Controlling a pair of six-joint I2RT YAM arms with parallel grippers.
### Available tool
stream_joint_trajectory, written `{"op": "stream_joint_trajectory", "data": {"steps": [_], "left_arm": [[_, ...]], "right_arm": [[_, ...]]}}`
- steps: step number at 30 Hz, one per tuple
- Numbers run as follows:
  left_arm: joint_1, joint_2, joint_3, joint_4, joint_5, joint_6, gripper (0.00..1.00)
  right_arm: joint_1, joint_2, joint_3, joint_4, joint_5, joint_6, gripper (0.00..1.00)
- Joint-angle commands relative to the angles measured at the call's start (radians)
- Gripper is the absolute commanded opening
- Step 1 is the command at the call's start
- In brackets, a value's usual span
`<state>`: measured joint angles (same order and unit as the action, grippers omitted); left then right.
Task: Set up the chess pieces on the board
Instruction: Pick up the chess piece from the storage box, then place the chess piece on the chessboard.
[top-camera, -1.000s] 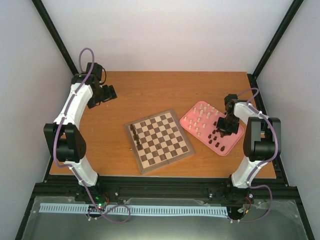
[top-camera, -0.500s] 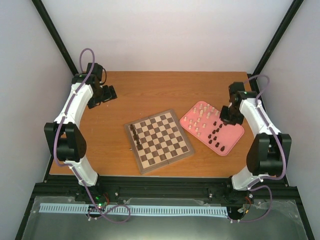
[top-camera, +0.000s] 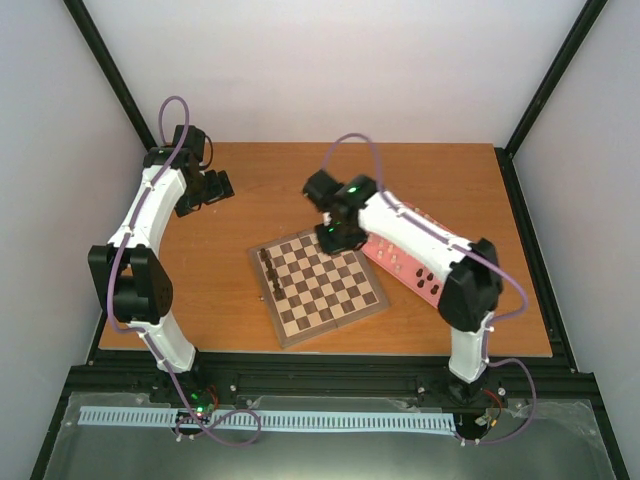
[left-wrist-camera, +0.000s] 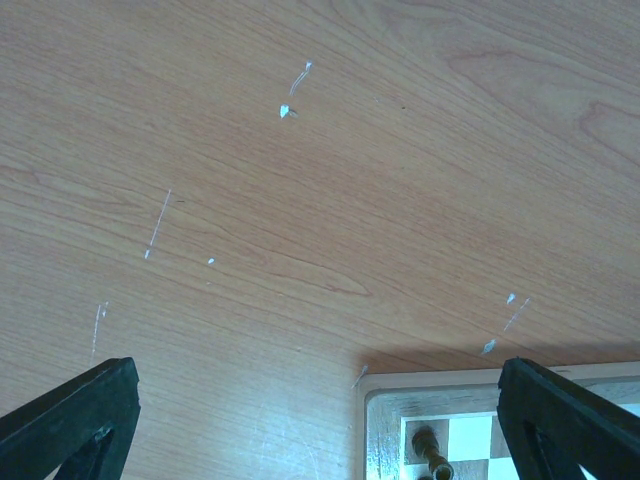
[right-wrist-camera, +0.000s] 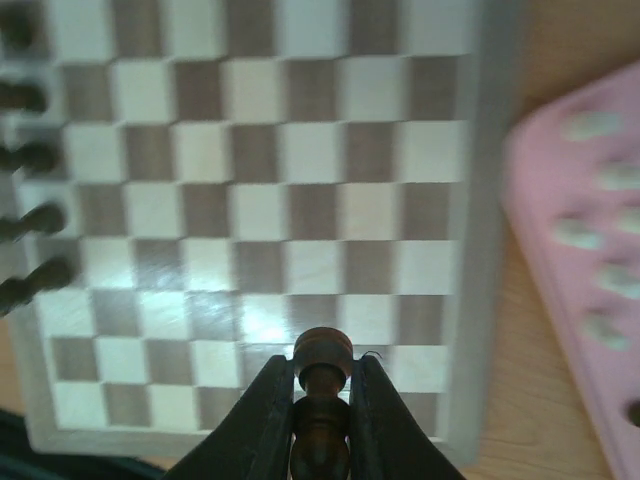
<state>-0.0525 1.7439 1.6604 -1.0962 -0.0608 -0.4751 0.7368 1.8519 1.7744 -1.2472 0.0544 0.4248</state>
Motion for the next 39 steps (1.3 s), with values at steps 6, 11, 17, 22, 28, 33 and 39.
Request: {"op": "stream_joint_trajectory", "data": {"steps": [6, 11, 17, 22, 28, 33, 39], "left_arm": [[-0.004, -0.045, -0.007, 0.016, -0.004, 0.0, 1.0], [-0.003, -0.053, -0.015, 0.019, -0.008, 0.0, 1.0], [-0.004, -0.067, -0.036, 0.033, 0.001, -0.005, 1.0], [-0.003, -0.072, -0.037, 0.032, -0.007, -0.005, 1.0], [-0.005, -0.071, -0.035, 0.03, -0.004, -0.005, 1.0], [-0.005, -0.066, -0.04, 0.031, -0.006, -0.005, 1.0], [-0.006, -0.061, -0.042, 0.033, -0.008, -0.005, 1.0]], "right_arm": [[0.26, 0.175, 0.146, -0.044, -0.059, -0.007, 0.03], [0.324, 0.185, 0.124, -0.011, -0.035, 0.002, 0.03], [0.365, 0.182, 0.07, 0.054, -0.017, 0.007, 0.03], [0.399, 0.171, -0.006, 0.141, 0.003, 0.003, 0.03], [0.402, 0.169, -0.026, 0.202, -0.003, -0.014, 0.03], [0.407, 0.18, -0.025, 0.217, -0.018, -0.035, 0.03], [0.408, 0.224, 0.012, 0.207, -0.05, -0.072, 0.03]]}}
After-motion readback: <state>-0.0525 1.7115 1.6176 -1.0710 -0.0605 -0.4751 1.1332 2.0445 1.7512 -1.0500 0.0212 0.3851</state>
